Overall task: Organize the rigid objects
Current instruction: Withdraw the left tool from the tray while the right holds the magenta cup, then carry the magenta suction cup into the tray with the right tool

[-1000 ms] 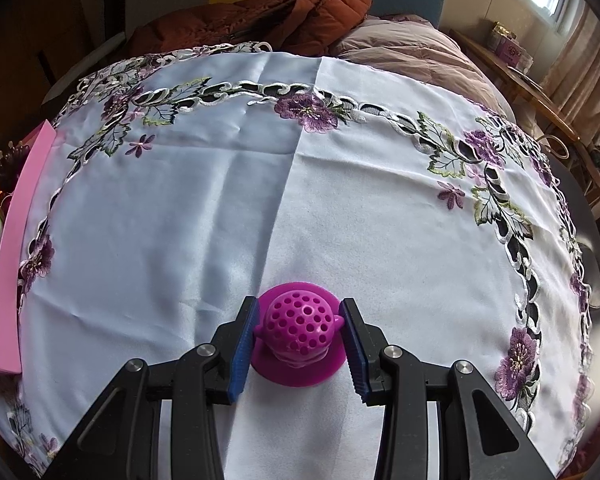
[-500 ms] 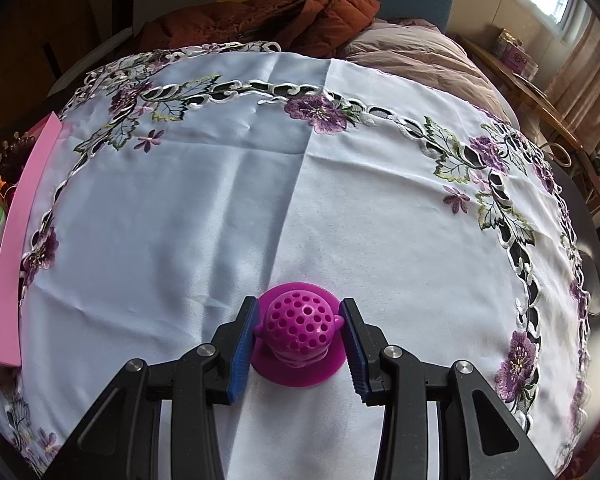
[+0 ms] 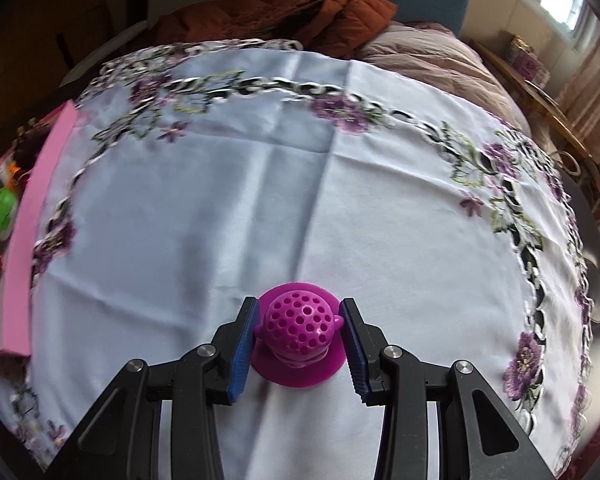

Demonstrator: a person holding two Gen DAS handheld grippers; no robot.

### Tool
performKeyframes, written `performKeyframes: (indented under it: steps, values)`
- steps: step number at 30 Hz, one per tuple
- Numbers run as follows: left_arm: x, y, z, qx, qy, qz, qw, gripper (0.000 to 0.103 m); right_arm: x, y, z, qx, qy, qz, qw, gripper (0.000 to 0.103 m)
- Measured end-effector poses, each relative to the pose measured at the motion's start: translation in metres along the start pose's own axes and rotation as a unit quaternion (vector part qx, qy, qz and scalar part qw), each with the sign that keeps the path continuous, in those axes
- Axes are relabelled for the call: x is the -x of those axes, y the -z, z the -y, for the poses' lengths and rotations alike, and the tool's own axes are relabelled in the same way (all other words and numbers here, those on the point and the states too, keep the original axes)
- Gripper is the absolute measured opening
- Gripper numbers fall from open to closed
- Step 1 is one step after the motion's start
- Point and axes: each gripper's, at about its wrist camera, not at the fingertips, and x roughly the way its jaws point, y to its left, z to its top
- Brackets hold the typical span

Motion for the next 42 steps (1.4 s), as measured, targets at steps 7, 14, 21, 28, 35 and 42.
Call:
performKeyframes:
  steps: [7, 14, 21, 28, 35, 42]
  values:
    - [0.000, 0.002, -0.004, 0.006, 0.000, -0.001, 1.0000, 0.050, 0.004, 0.005, -0.026, 0.018, -0.015, 0.003, 1.000, 0.041]
    - [-0.001, 0.003, -0.005, 0.007, 0.002, -0.002, 1.0000, 0.050, 0.019, 0.007, -0.051, 0.032, -0.041, 0.016, 0.998, 0.041]
    - [-0.002, 0.004, -0.005, 0.008, 0.002, -0.004, 1.0000, 0.050, 0.051, 0.001, -0.093, 0.060, -0.098, 0.056, 0.992, 0.041]
    - [-0.001, 0.004, -0.009, 0.017, 0.001, -0.002, 0.9999, 0.050, 0.081, -0.006, -0.153, 0.117, -0.155, 0.089, 0.977, 0.041]
    - [-0.001, 0.004, -0.015, 0.025, 0.002, -0.003, 0.9997, 0.050, 0.085, -0.009, -0.201, 0.180, -0.180, 0.094, 0.962, 0.041]
    - [-0.003, 0.005, -0.020, 0.033, 0.000, -0.007, 0.9994, 0.050, 0.059, -0.021, -0.229, 0.221, -0.172, 0.072, 0.957, 0.041]
